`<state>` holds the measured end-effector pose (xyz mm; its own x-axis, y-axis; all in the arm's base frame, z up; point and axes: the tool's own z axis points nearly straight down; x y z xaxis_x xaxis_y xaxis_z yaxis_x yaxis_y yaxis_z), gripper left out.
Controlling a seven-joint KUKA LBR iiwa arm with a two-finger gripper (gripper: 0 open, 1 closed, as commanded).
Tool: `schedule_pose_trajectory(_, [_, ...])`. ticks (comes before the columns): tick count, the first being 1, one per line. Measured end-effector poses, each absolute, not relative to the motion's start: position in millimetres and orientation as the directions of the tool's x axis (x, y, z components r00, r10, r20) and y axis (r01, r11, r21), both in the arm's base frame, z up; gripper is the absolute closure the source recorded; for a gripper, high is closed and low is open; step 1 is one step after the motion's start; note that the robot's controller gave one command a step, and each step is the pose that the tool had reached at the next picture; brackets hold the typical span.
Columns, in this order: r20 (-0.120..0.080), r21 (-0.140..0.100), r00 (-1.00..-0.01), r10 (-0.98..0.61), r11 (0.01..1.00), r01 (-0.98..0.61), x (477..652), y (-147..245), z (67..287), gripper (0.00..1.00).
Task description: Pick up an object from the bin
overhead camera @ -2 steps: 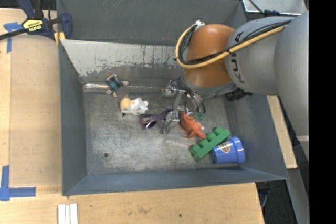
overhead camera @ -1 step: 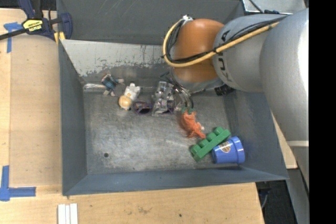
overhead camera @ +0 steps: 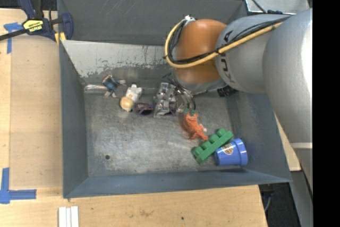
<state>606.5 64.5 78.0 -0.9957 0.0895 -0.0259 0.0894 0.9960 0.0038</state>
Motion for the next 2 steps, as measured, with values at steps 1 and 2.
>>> schedule_pose_trajectory(1, [-0.025,0.004,-0.996,0.090,0.996,0.090,606.7,64.5,78.6,1.00])
schedule_pose_trajectory(2, [-0.009,0.001,-0.996,0.089,0.996,0.089,604.1,64.2,85.7,1.00])
